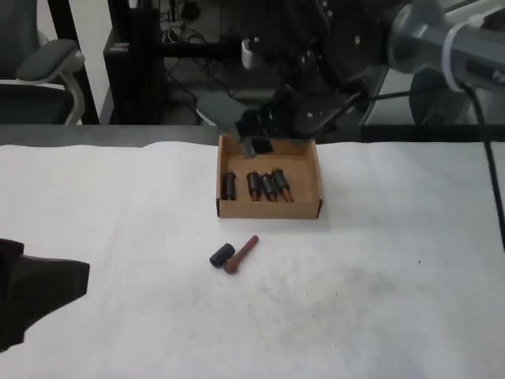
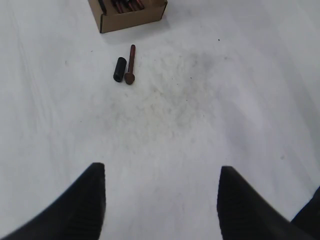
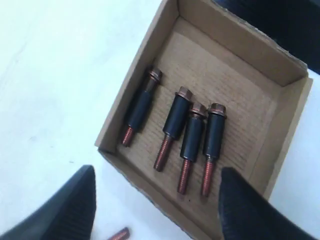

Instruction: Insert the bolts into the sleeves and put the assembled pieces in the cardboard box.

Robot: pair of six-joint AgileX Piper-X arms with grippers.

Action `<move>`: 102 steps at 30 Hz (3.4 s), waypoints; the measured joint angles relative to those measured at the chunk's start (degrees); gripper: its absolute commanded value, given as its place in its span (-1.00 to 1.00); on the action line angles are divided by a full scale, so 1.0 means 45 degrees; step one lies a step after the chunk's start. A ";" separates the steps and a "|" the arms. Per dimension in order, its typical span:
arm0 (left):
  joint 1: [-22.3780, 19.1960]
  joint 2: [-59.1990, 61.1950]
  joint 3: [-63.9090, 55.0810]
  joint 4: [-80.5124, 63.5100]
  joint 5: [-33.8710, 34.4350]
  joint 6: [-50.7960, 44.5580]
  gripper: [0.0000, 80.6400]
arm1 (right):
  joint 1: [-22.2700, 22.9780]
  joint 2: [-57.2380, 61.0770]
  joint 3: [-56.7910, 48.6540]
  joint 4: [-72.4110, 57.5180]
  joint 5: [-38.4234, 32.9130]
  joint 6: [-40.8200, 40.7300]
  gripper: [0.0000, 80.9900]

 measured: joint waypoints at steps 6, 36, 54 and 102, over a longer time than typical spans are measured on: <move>0.0000 -0.0766 0.0000 0.0000 0.0000 0.0157 0.59 | 0.0236 -0.1190 0.1098 0.0228 0.0000 0.0176 0.64; 0.0000 -0.0913 0.0000 -0.0947 0.1138 0.1052 0.59 | 0.4086 -1.7186 1.5182 -0.3942 0.2489 0.4185 0.64; 0.0000 -0.0913 0.0000 -0.1922 0.1138 0.0117 0.59 | 0.3222 -1.3877 1.5071 -0.4628 -0.1369 -0.1308 0.38; 0.0000 -0.0913 0.0000 -0.2002 -0.0786 0.4768 0.59 | 0.1325 -0.0971 0.6506 -0.4675 -0.0110 -2.1151 0.10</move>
